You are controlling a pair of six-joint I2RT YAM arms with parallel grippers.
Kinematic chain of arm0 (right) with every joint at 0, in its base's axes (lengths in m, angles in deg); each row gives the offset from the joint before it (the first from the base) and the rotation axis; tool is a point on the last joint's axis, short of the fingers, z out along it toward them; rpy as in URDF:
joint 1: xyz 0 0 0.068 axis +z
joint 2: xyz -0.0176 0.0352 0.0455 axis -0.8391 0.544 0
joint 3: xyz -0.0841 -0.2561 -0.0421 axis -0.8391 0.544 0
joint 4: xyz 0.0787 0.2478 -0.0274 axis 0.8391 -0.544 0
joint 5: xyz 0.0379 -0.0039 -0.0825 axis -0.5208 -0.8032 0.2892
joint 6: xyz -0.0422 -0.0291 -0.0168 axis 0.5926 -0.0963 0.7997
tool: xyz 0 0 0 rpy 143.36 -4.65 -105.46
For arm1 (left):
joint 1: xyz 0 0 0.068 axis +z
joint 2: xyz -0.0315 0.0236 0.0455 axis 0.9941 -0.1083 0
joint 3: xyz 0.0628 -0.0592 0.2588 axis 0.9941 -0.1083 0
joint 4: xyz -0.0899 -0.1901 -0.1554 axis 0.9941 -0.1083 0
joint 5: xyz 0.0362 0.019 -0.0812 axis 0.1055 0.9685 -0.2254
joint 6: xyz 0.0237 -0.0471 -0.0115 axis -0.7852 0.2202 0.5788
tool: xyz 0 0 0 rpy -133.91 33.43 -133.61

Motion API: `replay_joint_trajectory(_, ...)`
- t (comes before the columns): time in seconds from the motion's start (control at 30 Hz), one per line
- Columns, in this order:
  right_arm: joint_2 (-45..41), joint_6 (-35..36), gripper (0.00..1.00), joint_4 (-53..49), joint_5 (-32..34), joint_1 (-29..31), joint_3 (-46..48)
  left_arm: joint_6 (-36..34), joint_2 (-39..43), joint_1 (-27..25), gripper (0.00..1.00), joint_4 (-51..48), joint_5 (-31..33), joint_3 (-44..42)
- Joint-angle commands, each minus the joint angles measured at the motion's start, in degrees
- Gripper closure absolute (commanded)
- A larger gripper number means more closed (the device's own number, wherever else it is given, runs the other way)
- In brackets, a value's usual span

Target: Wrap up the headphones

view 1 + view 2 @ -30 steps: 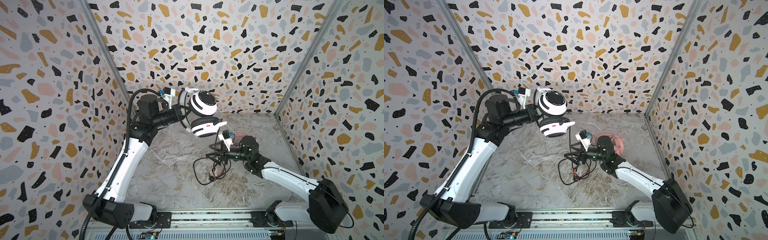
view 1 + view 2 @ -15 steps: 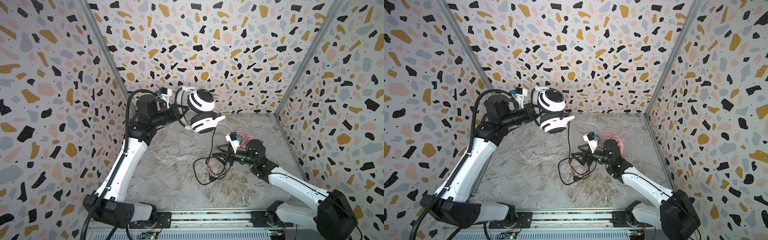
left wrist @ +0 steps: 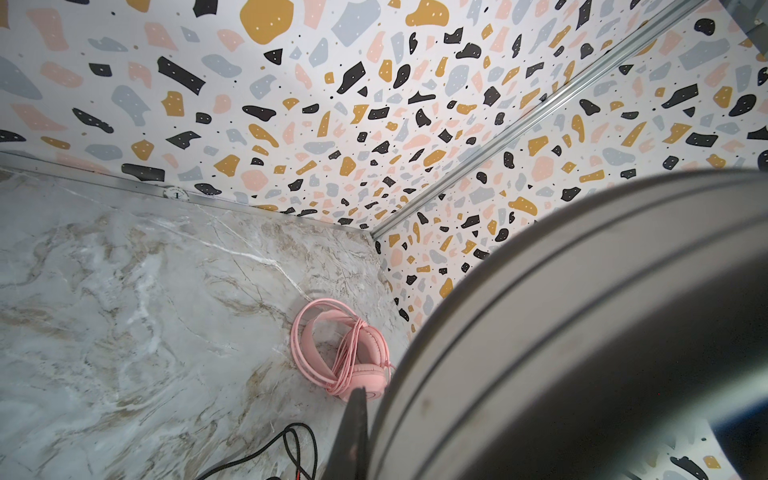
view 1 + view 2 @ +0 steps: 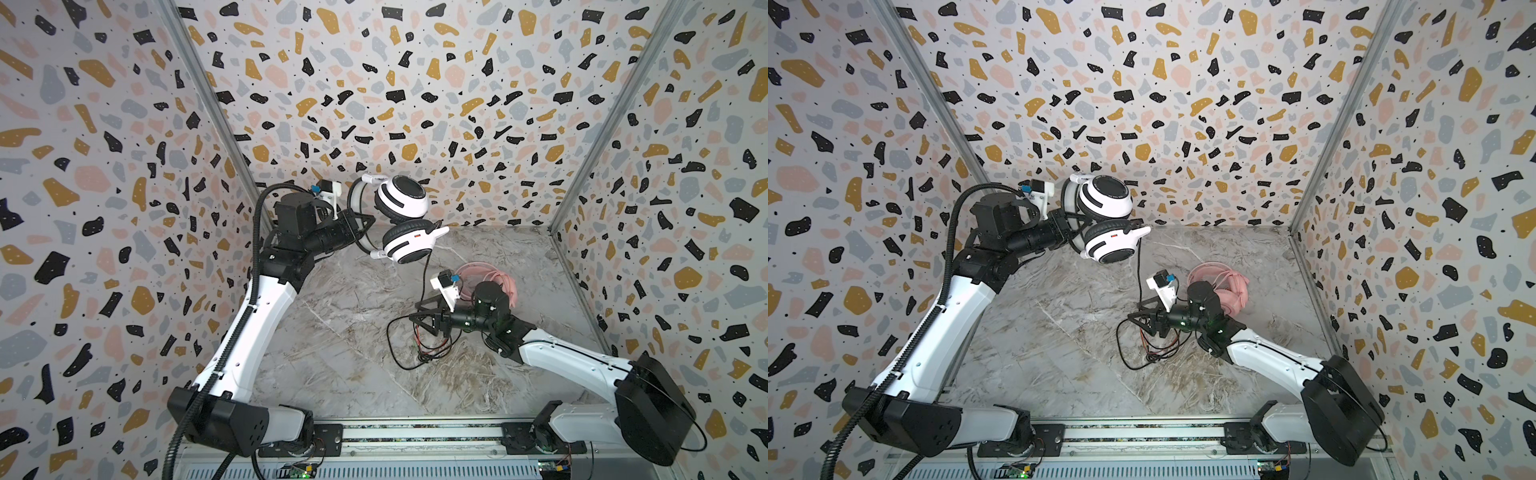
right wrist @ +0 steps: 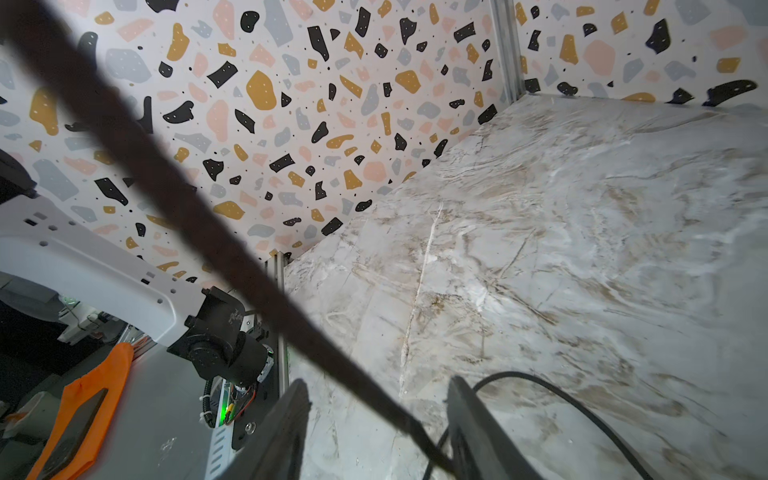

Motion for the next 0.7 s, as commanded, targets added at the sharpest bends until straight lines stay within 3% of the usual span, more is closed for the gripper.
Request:
replay_joint_trajectory(0.0,2.3,-1.7,0.54,5.8,0.5,1.0,-4.1,2.2,2.3,0.3,1.0,5.3,-0.7,0.0)
replay_joint_trajectory(0.2,2.4,-1.6,0.94,4.6,4.1,1.7,-3.6,1.3,2.5,1.3,1.0,3.9,-0.2,0.2)
replay_joint_trajectory(0.33,-3.3,2.4,0.98,-5.8,12.4,1.6,-2.4,0.0,3.5,3.3,1.0,0.9,5.0,0.2)
replay_joint_trajectory(0.47,-7.5,8.1,1.0,-24.1,22.3,1.6,-7.1,-2.8,6.6,3.5,1.0,-2.9,18.1,-0.7)
replay_joint_trajectory(0.53,-6.9,11.0,1.0,-34.3,25.3,1.6,-12.0,-1.8,9.2,3.4,1.0,-1.5,25.6,-3.6)
replay_joint_trajectory(0.67,-2.1,13.9,1.0,-48.4,27.9,3.2,-20.1,2.2,12.6,3.5,1.0,2.3,33.1,-8.7)
